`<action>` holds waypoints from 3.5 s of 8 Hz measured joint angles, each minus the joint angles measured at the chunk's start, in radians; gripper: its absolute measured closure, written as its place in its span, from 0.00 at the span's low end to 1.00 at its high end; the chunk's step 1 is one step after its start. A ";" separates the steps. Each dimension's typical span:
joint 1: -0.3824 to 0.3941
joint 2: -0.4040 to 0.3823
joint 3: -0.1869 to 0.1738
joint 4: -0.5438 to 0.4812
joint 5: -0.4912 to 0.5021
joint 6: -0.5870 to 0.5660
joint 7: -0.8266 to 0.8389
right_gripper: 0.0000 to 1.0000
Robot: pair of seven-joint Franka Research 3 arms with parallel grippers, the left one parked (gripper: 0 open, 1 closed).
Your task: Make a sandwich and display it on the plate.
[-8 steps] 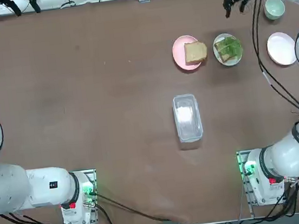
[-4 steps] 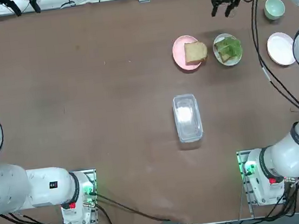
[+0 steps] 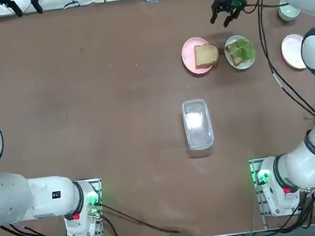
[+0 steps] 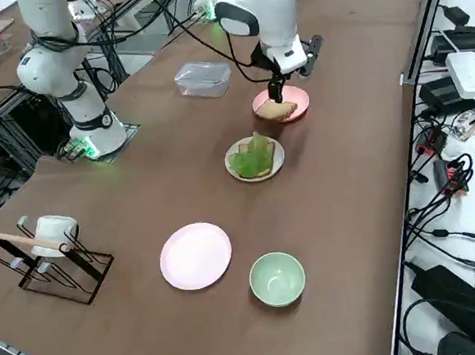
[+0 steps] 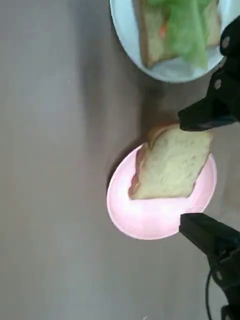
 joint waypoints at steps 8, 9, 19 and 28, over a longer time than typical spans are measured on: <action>0.033 -0.088 0.025 -0.335 0.152 0.352 0.002 0.01; 0.032 -0.085 0.025 -0.343 0.159 0.365 0.002 0.01; 0.032 -0.022 0.025 -0.358 0.165 0.404 0.002 0.06; 0.036 -0.004 0.032 -0.330 0.166 0.405 -0.001 0.88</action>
